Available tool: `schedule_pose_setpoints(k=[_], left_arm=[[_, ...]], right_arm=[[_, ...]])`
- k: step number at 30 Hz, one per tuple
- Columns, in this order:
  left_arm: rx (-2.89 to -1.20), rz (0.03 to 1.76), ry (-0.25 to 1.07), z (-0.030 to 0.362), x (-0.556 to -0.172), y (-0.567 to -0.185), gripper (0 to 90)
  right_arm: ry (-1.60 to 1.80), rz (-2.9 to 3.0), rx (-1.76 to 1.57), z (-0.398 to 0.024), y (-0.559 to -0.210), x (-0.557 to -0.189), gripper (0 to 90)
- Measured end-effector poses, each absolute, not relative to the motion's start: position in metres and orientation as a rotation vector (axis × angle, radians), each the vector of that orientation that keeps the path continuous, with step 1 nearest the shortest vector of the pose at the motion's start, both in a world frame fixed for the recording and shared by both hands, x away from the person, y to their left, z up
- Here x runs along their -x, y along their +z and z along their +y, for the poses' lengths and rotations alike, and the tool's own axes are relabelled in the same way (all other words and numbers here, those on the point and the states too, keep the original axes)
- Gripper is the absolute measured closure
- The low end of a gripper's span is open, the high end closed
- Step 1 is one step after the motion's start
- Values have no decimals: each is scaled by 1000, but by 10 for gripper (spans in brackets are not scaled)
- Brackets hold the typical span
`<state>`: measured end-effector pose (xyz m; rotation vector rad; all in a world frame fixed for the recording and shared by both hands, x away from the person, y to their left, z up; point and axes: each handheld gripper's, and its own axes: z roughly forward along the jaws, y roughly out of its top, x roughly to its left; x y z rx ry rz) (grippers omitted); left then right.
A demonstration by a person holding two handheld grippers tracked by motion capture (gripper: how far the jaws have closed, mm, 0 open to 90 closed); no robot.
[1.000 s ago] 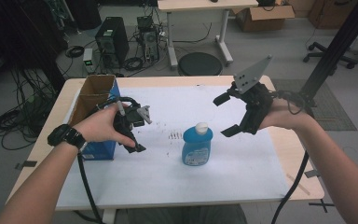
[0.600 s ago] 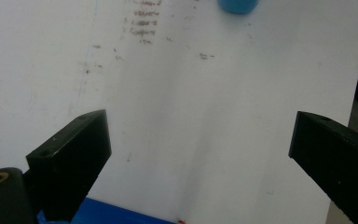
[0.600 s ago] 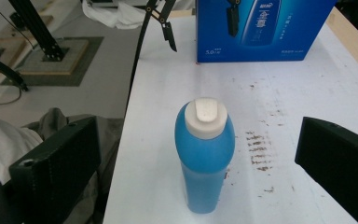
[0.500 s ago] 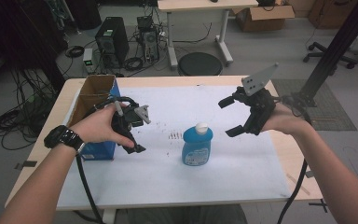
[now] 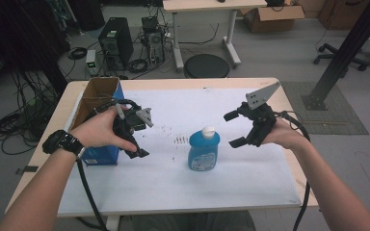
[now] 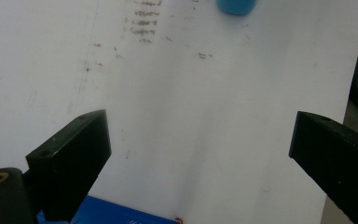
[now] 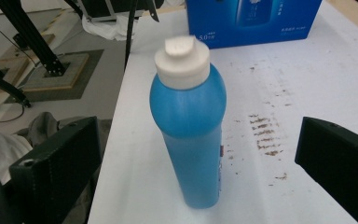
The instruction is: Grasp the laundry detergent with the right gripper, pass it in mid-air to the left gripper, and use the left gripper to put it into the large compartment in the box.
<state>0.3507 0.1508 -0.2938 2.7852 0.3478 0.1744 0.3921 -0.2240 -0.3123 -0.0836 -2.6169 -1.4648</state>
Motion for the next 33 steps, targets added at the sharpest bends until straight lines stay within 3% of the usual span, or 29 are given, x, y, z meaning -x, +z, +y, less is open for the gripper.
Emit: schedule_pose_setpoints(k=[33], left_arm=[[-2775, 322, 170, 148, -349, -292, 60]], right_arm=[[-1455, -2595, 103, -181, -373, -388, 6]])
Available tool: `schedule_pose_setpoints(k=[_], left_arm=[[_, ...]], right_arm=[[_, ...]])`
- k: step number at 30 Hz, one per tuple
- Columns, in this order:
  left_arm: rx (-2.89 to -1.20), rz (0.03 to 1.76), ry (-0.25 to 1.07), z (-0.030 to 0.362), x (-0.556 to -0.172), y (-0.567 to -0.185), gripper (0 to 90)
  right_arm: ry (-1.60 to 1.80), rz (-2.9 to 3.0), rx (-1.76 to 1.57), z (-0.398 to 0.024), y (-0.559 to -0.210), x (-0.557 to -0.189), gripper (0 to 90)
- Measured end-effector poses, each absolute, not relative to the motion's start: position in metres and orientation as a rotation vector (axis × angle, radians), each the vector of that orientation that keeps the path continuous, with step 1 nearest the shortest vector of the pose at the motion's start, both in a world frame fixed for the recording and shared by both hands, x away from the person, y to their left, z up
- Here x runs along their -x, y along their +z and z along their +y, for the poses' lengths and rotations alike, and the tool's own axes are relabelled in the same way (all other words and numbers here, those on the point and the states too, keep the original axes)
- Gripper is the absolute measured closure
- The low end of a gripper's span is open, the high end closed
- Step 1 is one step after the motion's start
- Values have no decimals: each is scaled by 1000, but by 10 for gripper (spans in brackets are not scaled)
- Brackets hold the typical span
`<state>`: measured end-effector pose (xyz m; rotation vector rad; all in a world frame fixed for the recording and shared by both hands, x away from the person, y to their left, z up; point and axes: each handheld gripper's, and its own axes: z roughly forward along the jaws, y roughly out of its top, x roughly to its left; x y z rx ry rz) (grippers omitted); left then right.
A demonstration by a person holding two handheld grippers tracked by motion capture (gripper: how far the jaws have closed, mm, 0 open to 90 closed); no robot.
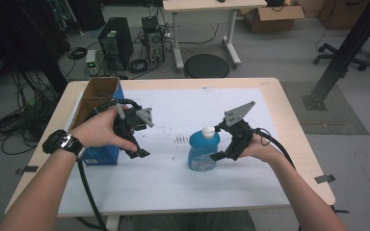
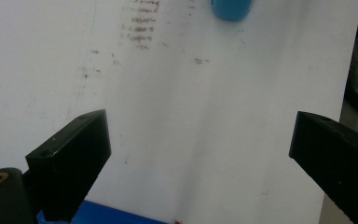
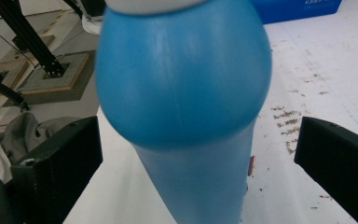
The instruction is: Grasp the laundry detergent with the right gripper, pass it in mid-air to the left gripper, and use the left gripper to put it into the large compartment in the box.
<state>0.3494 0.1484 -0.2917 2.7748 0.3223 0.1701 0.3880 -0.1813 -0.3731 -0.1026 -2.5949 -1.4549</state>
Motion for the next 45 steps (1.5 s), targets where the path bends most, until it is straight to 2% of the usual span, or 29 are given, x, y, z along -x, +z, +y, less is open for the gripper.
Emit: schedule_pose_setpoints(k=[19, 21, 32, 45], left_arm=[[-2770, 313, 163, 148, -350, -289, 59], [-2768, 307, 164, 148, -350, -288, 59], [-2764, 312, 171, 147, -349, -287, 59], [-2761, 311, 172, 147, -348, -287, 59]], right_arm=[[-1448, -2593, 111, -171, -383, -390, 20], [-1449, -2585, 100, -171, -383, -390, 49], [-1446, -2598, 69, -167, -386, -387, 83], [-1487, -2612, 36, -166, -387, -384, 211]])
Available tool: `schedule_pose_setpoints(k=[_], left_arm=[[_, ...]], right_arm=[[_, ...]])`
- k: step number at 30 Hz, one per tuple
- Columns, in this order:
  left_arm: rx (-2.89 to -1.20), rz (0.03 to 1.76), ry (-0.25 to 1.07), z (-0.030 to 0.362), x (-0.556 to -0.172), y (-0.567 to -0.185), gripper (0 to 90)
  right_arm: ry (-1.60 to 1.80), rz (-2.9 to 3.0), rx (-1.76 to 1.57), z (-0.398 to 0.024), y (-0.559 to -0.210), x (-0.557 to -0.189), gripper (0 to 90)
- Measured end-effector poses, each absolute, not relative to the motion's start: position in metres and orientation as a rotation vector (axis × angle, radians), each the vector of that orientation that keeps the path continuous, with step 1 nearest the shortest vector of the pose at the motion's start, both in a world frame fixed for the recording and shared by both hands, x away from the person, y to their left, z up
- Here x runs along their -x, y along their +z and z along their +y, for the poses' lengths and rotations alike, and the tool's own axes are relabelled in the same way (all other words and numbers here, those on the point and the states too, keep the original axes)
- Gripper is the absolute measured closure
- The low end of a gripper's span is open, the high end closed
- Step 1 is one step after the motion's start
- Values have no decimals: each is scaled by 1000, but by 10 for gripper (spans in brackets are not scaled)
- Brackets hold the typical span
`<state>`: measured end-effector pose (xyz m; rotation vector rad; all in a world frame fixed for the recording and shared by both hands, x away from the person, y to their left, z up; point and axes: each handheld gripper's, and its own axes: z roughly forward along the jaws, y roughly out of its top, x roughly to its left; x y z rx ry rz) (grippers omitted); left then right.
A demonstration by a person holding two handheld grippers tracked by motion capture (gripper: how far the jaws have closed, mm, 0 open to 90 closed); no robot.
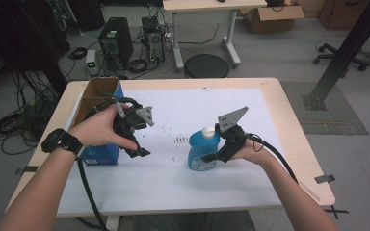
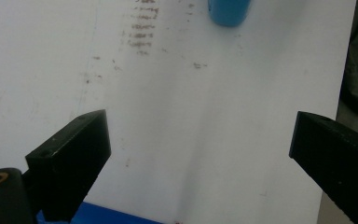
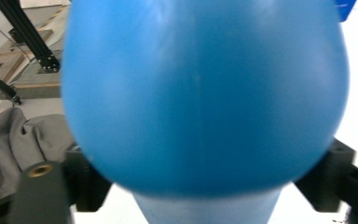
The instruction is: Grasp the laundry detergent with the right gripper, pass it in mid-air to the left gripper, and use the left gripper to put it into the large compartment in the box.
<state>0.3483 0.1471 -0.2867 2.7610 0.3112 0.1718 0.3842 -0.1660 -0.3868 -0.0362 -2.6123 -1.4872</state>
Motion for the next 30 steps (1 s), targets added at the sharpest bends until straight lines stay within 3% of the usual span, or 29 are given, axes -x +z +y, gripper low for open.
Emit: schedule_pose_setpoints(k=[19, 30], left_arm=[[-2764, 300, 176, 147, -347, -284, 59], [-2762, 298, 183, 148, -347, -283, 59]], right_arm=[[-1534, -2608, 5, -169, -386, -384, 376], [-1554, -2624, -1, -170, -385, -382, 395]])
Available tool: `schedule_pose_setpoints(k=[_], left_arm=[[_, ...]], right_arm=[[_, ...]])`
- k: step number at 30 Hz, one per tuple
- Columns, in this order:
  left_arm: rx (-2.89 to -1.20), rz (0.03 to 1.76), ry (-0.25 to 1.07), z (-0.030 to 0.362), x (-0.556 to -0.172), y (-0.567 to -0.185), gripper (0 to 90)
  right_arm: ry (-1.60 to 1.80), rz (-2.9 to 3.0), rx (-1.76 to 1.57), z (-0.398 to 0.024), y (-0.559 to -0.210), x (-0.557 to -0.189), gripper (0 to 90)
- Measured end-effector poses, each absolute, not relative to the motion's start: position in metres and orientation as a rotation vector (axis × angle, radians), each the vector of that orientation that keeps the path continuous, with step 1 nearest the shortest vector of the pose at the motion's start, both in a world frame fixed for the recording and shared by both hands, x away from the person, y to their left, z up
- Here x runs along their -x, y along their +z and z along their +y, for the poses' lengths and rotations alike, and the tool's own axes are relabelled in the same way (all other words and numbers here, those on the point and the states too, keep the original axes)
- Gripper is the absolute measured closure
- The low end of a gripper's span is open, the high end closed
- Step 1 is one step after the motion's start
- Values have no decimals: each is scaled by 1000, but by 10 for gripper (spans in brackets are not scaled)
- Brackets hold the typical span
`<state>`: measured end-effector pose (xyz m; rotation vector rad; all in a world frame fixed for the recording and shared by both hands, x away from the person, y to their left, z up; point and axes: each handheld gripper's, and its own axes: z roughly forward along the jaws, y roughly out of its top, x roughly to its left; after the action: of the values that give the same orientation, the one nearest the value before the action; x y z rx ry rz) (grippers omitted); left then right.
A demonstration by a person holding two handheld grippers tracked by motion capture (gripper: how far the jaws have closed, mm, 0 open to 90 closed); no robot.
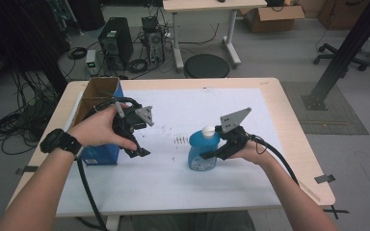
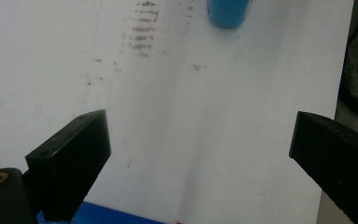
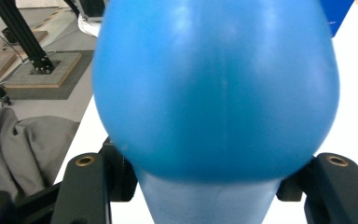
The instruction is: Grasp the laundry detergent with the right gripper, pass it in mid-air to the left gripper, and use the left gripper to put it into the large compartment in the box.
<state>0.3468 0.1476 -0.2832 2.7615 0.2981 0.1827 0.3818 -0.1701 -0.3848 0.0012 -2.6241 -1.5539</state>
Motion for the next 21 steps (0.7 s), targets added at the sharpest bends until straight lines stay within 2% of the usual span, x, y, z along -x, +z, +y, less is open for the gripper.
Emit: schedule_pose_setpoints(k=[14, 21], left_arm=[[-2751, 287, 189, 147, -347, -275, 59], [-2745, 276, 195, 142, -346, -260, 58]], right_arm=[[-1501, -2665, 22, -168, -374, -383, 421], [-1489, -2657, 26, -163, -346, -387, 422]])
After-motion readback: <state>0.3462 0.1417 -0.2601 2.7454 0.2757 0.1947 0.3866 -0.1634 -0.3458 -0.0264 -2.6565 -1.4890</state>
